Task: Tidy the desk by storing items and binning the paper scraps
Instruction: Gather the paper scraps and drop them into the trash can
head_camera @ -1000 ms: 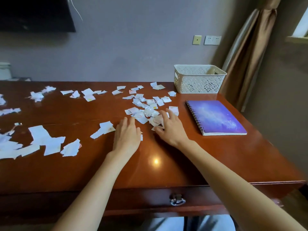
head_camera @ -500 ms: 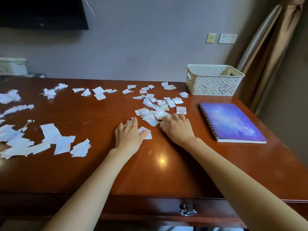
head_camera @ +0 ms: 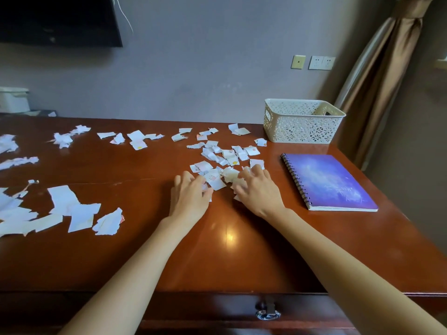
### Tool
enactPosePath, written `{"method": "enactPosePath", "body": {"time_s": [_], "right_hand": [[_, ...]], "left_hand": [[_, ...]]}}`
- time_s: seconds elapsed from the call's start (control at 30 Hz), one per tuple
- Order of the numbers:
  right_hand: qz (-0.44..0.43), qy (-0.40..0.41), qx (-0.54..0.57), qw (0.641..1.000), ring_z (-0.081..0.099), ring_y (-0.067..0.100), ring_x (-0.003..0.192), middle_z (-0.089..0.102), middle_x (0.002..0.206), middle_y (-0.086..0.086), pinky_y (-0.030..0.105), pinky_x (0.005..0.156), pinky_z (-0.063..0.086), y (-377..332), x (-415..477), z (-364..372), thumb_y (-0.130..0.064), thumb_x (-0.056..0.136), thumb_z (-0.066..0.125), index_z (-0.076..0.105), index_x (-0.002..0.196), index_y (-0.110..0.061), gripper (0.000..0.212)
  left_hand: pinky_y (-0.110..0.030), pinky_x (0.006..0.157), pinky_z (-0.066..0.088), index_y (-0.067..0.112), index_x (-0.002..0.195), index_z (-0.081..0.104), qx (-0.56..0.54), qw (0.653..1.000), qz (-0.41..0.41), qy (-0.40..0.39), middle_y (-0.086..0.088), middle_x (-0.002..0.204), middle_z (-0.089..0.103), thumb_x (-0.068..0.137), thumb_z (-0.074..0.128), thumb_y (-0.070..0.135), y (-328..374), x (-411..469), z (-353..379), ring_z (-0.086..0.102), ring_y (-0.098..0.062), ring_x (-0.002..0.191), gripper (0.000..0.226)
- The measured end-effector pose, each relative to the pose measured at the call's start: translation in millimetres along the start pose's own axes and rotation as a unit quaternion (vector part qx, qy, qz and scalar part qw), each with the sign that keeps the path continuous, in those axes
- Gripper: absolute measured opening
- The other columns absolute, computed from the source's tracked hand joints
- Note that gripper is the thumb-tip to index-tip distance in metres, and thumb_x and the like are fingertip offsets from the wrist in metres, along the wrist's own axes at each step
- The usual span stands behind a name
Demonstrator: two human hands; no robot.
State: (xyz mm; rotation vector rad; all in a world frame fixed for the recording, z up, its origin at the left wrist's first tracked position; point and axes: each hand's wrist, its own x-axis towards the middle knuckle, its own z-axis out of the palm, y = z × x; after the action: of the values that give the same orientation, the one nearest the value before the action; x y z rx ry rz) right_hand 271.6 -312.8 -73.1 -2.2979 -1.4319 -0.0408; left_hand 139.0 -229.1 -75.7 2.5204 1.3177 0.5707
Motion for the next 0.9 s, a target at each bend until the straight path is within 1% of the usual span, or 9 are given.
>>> {"method": "enactPosePath", "body": {"time_s": [0.1, 0.17, 0.33, 0.47, 0.6, 0.73, 0.77, 0.83, 0.9], "right_hand": [[-0.002, -0.061, -0.103, 0.993, 0.036, 0.029, 0.126, 0.039, 0.133, 0.007, 0.039, 0.098, 0.038, 2.1, -6.3, -1.1, -0.064, 0.086, 0.038, 0.04, 0.132, -0.024, 0.062], [0.001, -0.075, -0.14, 0.987, 0.034, 0.03, 0.127, 0.039, 0.135, 0.008, 0.039, 0.098, 0.037, 0.5, -7.8, 0.5, -0.066, 0.086, 0.036, 0.041, 0.131, -0.022, 0.063], [-0.023, -0.057, -0.163, 0.985, 0.038, 0.03, 0.12, 0.039, 0.132, 0.012, 0.034, 0.086, 0.045, -3.4, -5.5, 2.1, -0.038, 0.1, 0.033, 0.039, 0.131, -0.009, 0.043], [-0.036, -0.044, -0.201, 0.978, 0.046, 0.029, 0.11, 0.043, 0.124, 0.013, 0.027, 0.068, 0.036, -1.7, -6.1, 2.1, -0.02, 0.1, 0.033, 0.042, 0.125, -0.004, 0.031], [-0.014, -0.031, -0.184, 0.982, 0.057, 0.032, 0.101, 0.046, 0.123, 0.014, 0.03, 0.063, 0.033, 0.0, -6.6, -3.0, -0.012, 0.098, 0.033, 0.044, 0.121, -0.004, 0.026], [-0.011, -0.035, -0.175, 0.984, 0.058, 0.034, 0.083, 0.043, 0.126, 0.015, 0.031, 0.062, 0.032, 1.1, -8.5, -6.5, -0.005, 0.096, 0.038, 0.043, 0.122, -0.004, 0.026], [-0.009, -0.035, -0.169, 0.985, 0.057, 0.033, 0.083, 0.043, 0.126, 0.015, 0.03, 0.063, 0.033, 1.4, -9.1, -7.6, -0.003, 0.096, 0.04, 0.043, 0.122, -0.004, 0.027], [0.0, -0.029, -0.149, 0.988, 0.059, 0.036, 0.091, 0.045, 0.122, 0.017, 0.032, 0.066, 0.034, 1.9, -9.3, -10.2, 0.0, 0.093, 0.043, 0.044, 0.119, -0.002, 0.026], [0.018, -0.011, -0.122, 0.992, 0.058, 0.039, 0.096, 0.049, 0.114, 0.018, 0.034, 0.068, 0.034, 4.7, -6.0, -11.3, 0.006, 0.09, 0.041, 0.047, 0.112, 0.0, 0.024]], "left_hand": [[-0.039, 0.105, 0.034, 0.019, 0.142, 0.031, 0.073, 0.995, -0.03, -0.065, -0.01, 0.143, 0.034, 0.085, 0.041, 0.065, 3.3, -4.2, -3.9, 0.031, -0.028, 0.131, 0.074], [-0.039, 0.107, 0.033, 0.018, 0.145, 0.024, 0.123, 0.988, -0.023, -0.095, -0.012, 0.146, 0.032, 0.084, 0.04, 0.067, 5.1, -5.9, -4.0, 0.031, -0.03, 0.133, 0.08], [-0.033, 0.099, 0.04, 0.013, 0.141, 0.032, 0.143, 0.988, -0.006, -0.057, -0.014, 0.138, 0.04, 0.096, 0.039, 0.044, 6.0, -0.2, 0.5, 0.039, -0.027, 0.124, 0.055], [-0.029, 0.093, 0.044, 0.011, 0.136, 0.038, 0.146, 0.989, 0.006, -0.026, -0.014, 0.13, 0.042, 0.099, 0.037, 0.03, 1.6, -0.1, 5.9, 0.042, -0.025, 0.117, 0.041], [-0.028, 0.095, 0.044, 0.009, 0.137, 0.037, 0.146, 0.989, 0.029, -0.009, -0.015, 0.131, 0.042, 0.098, 0.042, 0.012, 0.1, -1.1, 6.5, 0.042, -0.025, 0.119, 0.039], [-0.027, 0.092, 0.047, 0.009, 0.137, 0.038, 0.148, 0.988, 0.049, -0.001, -0.013, 0.132, 0.044, 0.095, 0.048, 0.007, -1.4, 0.4, 6.4, 0.045, -0.023, 0.119, 0.043], [-0.027, 0.09, 0.049, 0.009, 0.137, 0.038, 0.147, 0.988, 0.05, -0.002, -0.013, 0.132, 0.045, 0.094, 0.05, 0.008, -1.0, 1.8, 6.0, 0.047, -0.023, 0.118, 0.044], [-0.027, 0.087, 0.051, 0.01, 0.136, 0.039, 0.146, 0.988, 0.047, -0.009, -0.013, 0.132, 0.047, 0.093, 0.053, 0.009, 1.4, 4.2, 4.3, 0.054, -0.023, 0.114, 0.045], [-0.028, 0.083, 0.054, 0.009, 0.134, 0.042, 0.144, 0.989, 0.039, -0.014, -0.013, 0.129, 0.05, 0.092, 0.054, 0.008, 5.2, 6.2, 1.8, 0.06, -0.025, 0.109, 0.044]]}}
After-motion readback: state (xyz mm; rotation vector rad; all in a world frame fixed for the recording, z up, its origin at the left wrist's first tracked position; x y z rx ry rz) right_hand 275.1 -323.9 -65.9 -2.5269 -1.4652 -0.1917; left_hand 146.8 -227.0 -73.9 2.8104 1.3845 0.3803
